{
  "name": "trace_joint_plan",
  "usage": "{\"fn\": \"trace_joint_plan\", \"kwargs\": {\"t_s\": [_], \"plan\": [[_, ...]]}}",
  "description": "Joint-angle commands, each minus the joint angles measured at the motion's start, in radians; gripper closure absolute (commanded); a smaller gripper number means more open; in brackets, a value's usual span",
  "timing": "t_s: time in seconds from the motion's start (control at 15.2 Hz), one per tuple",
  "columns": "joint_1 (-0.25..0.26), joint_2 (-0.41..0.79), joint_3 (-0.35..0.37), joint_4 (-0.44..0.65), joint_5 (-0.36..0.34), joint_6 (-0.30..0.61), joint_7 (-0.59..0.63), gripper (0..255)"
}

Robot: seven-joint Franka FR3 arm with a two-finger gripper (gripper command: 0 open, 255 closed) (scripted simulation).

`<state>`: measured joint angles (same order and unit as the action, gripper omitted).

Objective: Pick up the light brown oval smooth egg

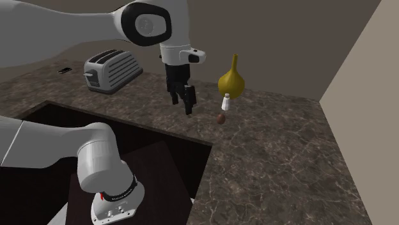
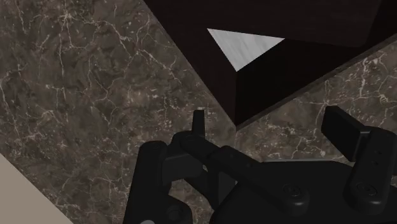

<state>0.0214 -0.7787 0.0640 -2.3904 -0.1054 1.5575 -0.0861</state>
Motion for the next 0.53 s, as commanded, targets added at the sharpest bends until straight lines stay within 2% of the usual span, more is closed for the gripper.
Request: {"fn": "trace_joint_plan", "kwargs": {"t_s": [0.0, 0.46], "plan": [[0.000, 0.000, 0.000, 0.000, 0.000, 0.000, 0.000, 0], [0.008, 0.259, -0.011, 0.050, 0.063, 0.170, 0.018, 0]]}}
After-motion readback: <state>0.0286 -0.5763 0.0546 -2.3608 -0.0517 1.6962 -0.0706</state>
